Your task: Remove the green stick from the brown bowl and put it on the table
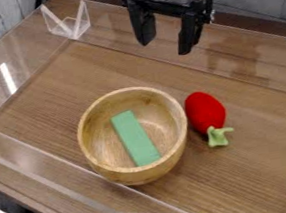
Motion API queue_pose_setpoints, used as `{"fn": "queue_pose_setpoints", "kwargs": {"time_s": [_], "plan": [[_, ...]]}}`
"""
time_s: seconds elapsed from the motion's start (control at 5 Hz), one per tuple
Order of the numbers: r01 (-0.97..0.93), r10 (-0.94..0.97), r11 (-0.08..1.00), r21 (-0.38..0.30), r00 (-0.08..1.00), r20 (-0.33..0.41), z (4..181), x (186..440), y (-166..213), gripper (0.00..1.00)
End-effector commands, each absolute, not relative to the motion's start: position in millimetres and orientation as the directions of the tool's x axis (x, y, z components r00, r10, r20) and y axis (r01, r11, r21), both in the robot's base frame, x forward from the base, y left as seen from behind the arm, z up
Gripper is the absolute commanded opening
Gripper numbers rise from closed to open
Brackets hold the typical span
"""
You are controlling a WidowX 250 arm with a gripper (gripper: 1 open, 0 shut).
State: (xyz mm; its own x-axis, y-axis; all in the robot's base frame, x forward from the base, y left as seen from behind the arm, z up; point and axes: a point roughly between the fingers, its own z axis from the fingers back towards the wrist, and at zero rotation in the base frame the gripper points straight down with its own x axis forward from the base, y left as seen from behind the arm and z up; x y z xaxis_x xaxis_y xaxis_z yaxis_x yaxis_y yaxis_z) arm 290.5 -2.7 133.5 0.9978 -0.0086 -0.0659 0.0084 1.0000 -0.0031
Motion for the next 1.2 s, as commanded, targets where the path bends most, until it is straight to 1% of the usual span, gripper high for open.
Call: {"fn": "queue_pose_setpoints", "kwargs": {"time_s": [0.0, 0.2, 0.4, 0.6, 0.8, 1.0], "plan": [[-0.052, 0.052, 0.999, 0.002, 0.994, -0.093, 122.5, 284, 0, 1.0], [-0.233, 0.232, 0.972, 0.001, 0.968, -0.096, 114.7, 261, 15, 1.0], [-0.401, 0.399, 0.916, -0.014, 0.914, -0.067, 111.8, 242, 31, 1.0], [-0.539, 0.537, 0.842, -0.032, 0.842, -0.053, 105.3, 228, 41, 1.0], [-0.627, 0.626, 0.777, -0.05, 0.779, -0.047, 94.5, 222, 43, 1.0], [-0.678, 0.677, 0.733, -0.063, 0.735, -0.038, 83.4, 222, 47, 1.0]]}}
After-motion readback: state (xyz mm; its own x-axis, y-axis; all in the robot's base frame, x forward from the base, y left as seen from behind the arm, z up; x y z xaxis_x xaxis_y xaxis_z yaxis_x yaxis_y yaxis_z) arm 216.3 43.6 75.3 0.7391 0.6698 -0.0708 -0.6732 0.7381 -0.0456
